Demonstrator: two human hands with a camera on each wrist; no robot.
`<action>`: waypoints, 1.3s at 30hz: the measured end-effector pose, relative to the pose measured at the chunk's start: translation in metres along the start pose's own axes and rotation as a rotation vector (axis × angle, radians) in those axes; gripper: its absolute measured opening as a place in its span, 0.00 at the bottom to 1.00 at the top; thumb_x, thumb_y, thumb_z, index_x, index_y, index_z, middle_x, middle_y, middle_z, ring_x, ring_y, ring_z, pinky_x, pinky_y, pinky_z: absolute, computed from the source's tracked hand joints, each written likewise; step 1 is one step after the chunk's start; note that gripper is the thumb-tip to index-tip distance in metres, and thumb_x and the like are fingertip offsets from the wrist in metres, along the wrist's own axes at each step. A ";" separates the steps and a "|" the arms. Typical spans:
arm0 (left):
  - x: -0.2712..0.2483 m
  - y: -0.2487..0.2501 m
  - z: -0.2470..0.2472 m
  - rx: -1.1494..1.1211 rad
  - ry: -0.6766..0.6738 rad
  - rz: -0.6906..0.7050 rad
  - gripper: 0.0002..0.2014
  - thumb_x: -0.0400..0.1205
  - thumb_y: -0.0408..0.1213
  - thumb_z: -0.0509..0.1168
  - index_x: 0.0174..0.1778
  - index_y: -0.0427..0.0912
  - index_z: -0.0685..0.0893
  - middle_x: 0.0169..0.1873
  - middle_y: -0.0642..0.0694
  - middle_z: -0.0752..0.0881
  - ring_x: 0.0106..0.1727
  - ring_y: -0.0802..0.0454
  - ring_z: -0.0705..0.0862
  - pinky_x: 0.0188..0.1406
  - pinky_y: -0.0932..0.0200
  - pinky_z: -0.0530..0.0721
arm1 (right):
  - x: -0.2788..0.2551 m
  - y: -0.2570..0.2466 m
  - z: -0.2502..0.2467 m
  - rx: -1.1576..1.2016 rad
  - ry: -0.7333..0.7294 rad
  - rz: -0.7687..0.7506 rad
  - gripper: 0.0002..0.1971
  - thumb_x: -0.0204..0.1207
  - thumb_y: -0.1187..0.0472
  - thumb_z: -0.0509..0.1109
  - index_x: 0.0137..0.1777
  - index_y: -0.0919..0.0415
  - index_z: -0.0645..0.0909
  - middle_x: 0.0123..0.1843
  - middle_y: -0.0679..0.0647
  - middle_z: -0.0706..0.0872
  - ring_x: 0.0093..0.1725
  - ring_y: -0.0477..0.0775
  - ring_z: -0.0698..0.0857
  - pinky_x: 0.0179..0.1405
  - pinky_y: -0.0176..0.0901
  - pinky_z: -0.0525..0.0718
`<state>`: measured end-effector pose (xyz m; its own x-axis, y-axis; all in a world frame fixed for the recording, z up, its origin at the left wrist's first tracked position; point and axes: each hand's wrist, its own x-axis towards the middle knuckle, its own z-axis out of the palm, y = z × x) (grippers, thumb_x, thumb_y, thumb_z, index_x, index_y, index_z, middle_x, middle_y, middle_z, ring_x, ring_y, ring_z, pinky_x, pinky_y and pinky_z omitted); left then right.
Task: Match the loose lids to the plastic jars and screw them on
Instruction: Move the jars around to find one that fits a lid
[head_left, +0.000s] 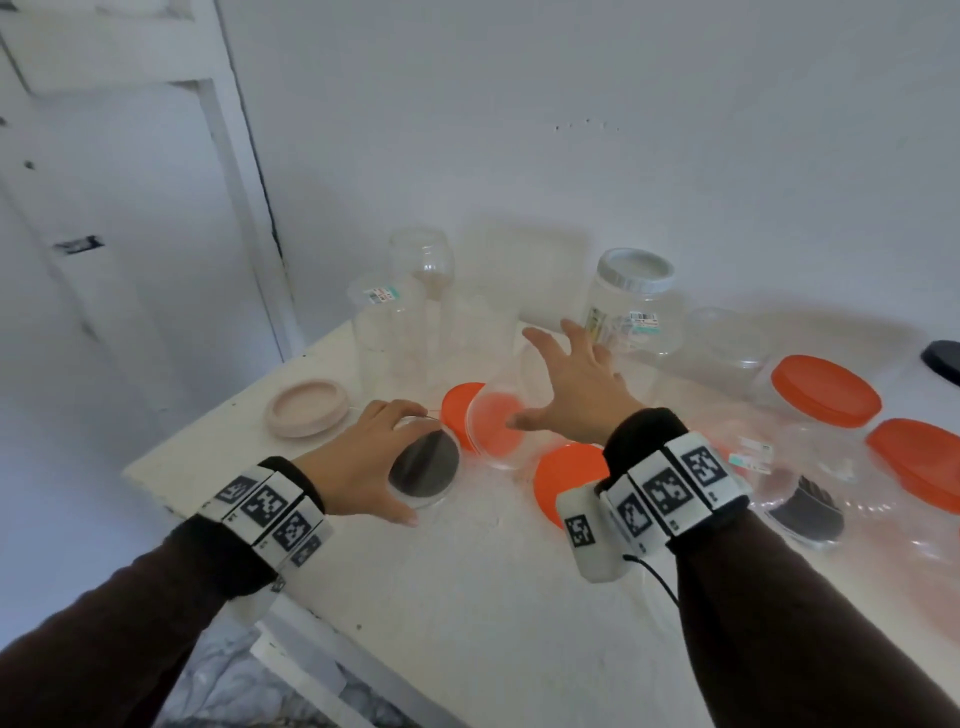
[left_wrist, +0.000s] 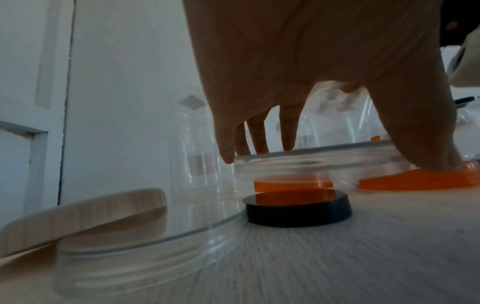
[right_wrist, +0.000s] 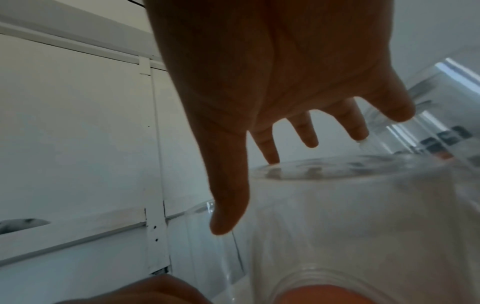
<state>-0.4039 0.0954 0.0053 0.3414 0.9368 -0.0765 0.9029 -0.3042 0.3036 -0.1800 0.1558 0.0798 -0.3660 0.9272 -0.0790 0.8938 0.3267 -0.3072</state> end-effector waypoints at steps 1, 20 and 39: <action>-0.002 -0.001 -0.002 -0.017 0.011 -0.005 0.49 0.63 0.57 0.77 0.78 0.52 0.59 0.75 0.49 0.59 0.73 0.50 0.57 0.71 0.58 0.58 | 0.002 0.002 0.001 0.021 -0.026 0.001 0.50 0.66 0.47 0.78 0.81 0.44 0.48 0.83 0.55 0.42 0.80 0.70 0.49 0.75 0.71 0.58; 0.013 0.043 -0.034 -0.485 0.411 0.072 0.47 0.53 0.65 0.71 0.70 0.61 0.66 0.68 0.58 0.65 0.66 0.75 0.63 0.63 0.74 0.64 | -0.049 0.033 -0.018 0.231 0.372 -0.115 0.43 0.54 0.61 0.81 0.67 0.54 0.60 0.63 0.53 0.58 0.61 0.60 0.69 0.53 0.43 0.77; 0.067 0.245 -0.026 -0.639 0.382 0.399 0.45 0.57 0.60 0.74 0.72 0.56 0.69 0.68 0.63 0.67 0.69 0.69 0.68 0.63 0.64 0.72 | -0.190 0.192 -0.069 0.426 0.616 0.171 0.40 0.49 0.55 0.87 0.56 0.57 0.64 0.57 0.51 0.71 0.54 0.50 0.73 0.39 0.20 0.70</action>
<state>-0.1665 0.0875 0.0989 0.3877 0.8090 0.4417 0.3728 -0.5759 0.7276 0.0789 0.0546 0.1010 0.0901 0.9340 0.3458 0.7022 0.1867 -0.6871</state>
